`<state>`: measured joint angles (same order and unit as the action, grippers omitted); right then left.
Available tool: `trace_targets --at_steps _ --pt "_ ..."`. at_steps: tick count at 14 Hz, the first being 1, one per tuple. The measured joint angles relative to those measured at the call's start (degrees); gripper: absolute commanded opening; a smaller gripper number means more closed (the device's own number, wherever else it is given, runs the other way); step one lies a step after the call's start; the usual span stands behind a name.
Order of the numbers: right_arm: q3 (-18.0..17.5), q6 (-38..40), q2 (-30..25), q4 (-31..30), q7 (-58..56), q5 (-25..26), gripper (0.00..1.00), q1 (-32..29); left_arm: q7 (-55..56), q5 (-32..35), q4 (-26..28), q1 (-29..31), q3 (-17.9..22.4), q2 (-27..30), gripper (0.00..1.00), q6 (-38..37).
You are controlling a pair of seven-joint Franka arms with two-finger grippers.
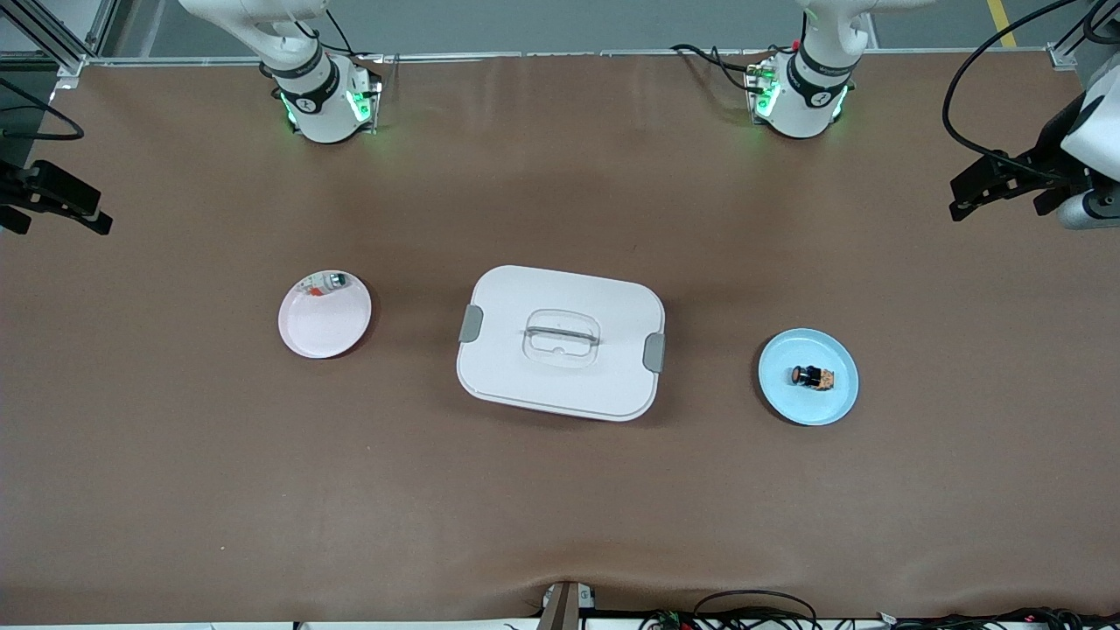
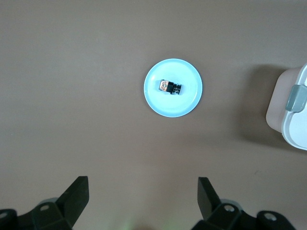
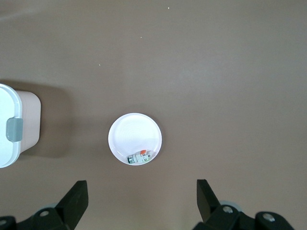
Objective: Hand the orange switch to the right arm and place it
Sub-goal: 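Move the left gripper over the orange switch on the blue plate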
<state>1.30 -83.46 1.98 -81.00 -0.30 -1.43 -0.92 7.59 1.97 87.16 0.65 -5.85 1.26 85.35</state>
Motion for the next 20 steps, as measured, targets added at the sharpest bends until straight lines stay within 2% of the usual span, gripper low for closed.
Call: trace_targets --at_steps 8,14,20 --pt "0.0 0.0 0.0 0.0 0.0 0.0 1.0 0.0 -1.1 0.0 0.2 0.3 0.0 -0.6 1.0 -0.2" --pt "-0.1 0.0 0.0 -0.1 0.0 0.0 1.0 0.0 -5.1 0.0 0.7 0.3 0.8 -5.0 1.0 2.6" --pt "-0.1 0.0 0.0 -0.1 0.0 -0.1 1.0 0.0 -5.3 0.0 8.5 0.0 0.6 -6.4 1.0 12.8"
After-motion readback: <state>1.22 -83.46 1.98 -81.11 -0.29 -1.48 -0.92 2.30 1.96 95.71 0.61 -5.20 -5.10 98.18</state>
